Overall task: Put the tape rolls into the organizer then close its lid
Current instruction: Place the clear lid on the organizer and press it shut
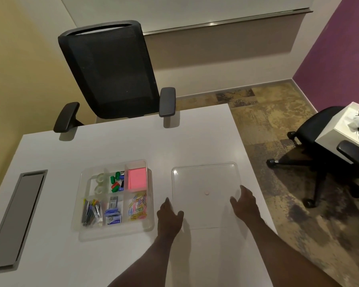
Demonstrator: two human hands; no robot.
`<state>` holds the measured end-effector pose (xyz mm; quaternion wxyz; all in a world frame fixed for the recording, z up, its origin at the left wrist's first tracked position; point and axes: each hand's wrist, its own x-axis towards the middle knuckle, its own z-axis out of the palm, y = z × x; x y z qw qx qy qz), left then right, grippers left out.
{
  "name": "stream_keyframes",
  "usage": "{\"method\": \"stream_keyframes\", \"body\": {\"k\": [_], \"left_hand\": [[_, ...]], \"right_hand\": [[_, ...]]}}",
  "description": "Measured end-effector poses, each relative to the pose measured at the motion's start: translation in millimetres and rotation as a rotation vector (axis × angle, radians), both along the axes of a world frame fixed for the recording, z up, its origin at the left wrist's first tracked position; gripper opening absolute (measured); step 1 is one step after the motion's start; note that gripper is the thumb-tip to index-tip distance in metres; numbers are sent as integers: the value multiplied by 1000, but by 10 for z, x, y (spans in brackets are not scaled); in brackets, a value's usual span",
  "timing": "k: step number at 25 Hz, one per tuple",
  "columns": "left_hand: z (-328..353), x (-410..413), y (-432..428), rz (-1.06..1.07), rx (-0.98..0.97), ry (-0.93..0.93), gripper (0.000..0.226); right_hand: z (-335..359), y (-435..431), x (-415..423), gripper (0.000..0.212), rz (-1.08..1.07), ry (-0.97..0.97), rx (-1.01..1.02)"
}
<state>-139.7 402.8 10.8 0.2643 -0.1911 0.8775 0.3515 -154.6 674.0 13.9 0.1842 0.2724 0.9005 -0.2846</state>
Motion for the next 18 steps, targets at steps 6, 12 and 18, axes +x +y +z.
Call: {"method": "stream_keyframes", "body": {"k": [6, 12, 18], "left_hand": [[-18, -173, 73, 61, 64, 39, 86], [-34, -379, 63, 357, 206, 15, 9], [143, -300, 21, 464, 284, 131, 20]], "right_hand": [[-109, -97, -117, 62, -85, 13, 41], [-110, -81, -162, 65, -268, 52, 36], [-5, -193, -64, 44, -436, 153, 93]]}}
